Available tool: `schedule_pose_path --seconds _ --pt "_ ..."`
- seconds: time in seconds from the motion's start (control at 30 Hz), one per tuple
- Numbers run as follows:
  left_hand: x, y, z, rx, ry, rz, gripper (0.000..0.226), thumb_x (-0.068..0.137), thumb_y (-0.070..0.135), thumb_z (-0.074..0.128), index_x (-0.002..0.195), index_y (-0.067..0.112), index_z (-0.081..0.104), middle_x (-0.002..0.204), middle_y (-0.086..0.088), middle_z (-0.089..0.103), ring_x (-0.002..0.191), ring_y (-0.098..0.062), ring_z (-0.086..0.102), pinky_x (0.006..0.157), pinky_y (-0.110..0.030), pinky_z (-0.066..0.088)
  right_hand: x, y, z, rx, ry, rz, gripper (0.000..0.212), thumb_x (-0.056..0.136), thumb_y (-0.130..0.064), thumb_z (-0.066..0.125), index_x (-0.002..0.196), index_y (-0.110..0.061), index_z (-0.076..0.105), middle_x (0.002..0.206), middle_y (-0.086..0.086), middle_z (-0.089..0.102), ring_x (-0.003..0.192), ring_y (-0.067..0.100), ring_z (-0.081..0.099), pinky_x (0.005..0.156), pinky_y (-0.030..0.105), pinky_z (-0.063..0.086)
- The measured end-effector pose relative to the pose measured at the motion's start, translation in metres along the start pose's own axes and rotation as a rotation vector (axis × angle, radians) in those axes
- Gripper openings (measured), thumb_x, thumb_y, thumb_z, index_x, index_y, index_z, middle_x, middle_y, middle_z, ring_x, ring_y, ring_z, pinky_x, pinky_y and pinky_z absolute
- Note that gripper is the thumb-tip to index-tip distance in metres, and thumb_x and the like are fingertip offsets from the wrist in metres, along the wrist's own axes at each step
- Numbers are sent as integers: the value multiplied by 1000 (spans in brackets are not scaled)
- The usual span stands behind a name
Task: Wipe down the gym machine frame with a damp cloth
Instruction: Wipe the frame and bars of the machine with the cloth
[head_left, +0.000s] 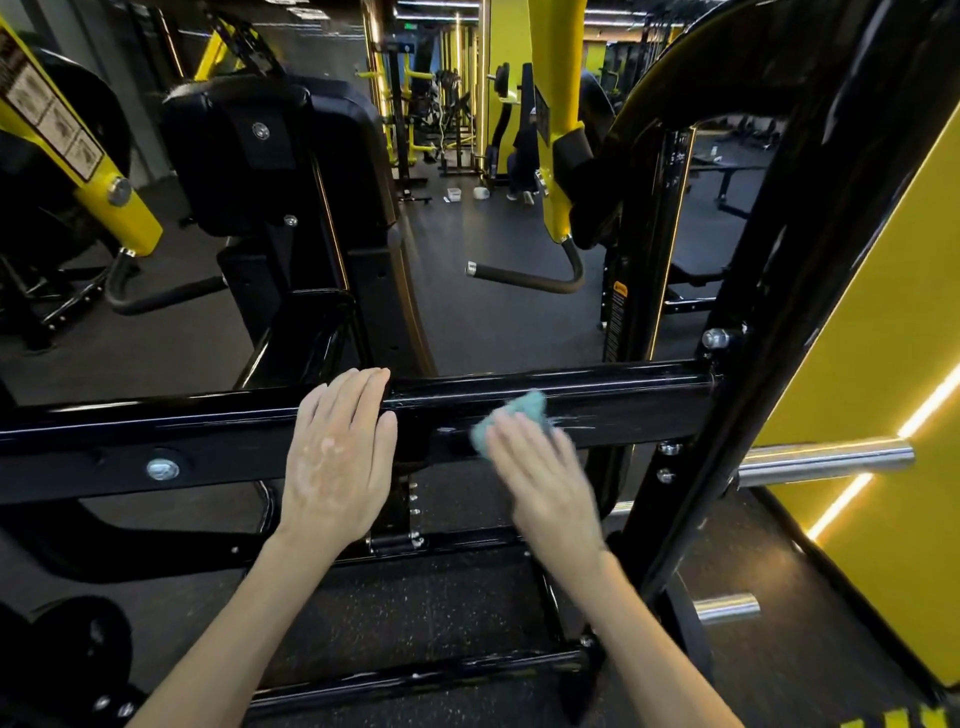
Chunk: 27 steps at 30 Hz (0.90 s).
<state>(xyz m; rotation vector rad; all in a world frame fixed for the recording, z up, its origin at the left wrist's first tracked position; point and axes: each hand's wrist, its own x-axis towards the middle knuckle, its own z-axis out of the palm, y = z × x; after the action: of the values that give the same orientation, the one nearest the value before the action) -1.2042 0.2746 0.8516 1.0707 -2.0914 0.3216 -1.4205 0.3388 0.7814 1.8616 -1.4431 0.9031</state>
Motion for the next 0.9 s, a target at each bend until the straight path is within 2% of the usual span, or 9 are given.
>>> schedule_pose_path --seconds 0.07,0.17,0.23,0.33,0.47,0.57,0.7,0.83,0.9 --pt "0 1 0 -10 11 -3 44 103 21 34 134 -3 55 132 -14 60 128 -30 51 115 -39 29 -21 40 -12 -61 54 131 74 72 14 41 143 -10 39 151 11 40 145 21 26 119 38 15" --pt "0 2 2 -13 19 -11 44 103 21 34 133 -3 56 131 -14 60 127 -30 52 115 -40 30 -43 89 -32 -82 150 348 46 97 8 31 140 -3 41 149 26 37 143 38 30 117 52 25" --pt "1 3 3 -18 23 -19 44 103 21 35 133 -3 56 131 -14 60 127 -30 52 115 -39 29 -41 95 -34 -51 231 447 37 104 -2 27 138 3 43 149 33 33 144 43 25 116 56 26" --pt "1 4 5 -24 21 -32 45 103 23 34 132 -3 56 130 -14 61 127 -30 52 114 -40 30 -28 71 -20 37 335 523 37 100 6 35 135 10 47 149 28 34 145 39 23 118 51 26" --pt "1 5 6 -29 28 -37 46 103 24 33 132 -3 56 130 -14 61 127 -31 52 114 -43 33 -3 8 7 192 288 366 45 95 14 37 138 6 45 146 21 39 147 28 24 118 53 24" --pt "1 5 5 -21 24 -34 45 103 23 33 132 -3 56 131 -15 60 127 -31 52 113 -44 33 22 -48 21 259 126 96 41 101 6 36 139 -3 46 149 10 39 147 19 26 121 42 19" --pt "0 0 2 -24 2 -6 46 104 21 31 133 -3 54 132 -16 59 128 -31 51 114 -42 32 35 -61 24 148 24 -169 47 98 1 48 144 -9 44 153 4 34 145 16 29 120 35 23" --pt "1 -1 1 -50 -1 -14 48 104 25 29 134 -2 55 134 -13 59 129 -29 51 115 -39 28 9 -2 1 57 19 -75 46 103 4 24 142 -12 43 149 5 40 147 13 25 118 36 22" --pt "1 2 2 -60 5 -29 48 104 24 29 134 -2 55 133 -13 59 129 -29 51 115 -40 29 -17 42 -12 15 49 65 49 98 9 29 140 -11 43 146 10 45 148 14 22 118 38 19"
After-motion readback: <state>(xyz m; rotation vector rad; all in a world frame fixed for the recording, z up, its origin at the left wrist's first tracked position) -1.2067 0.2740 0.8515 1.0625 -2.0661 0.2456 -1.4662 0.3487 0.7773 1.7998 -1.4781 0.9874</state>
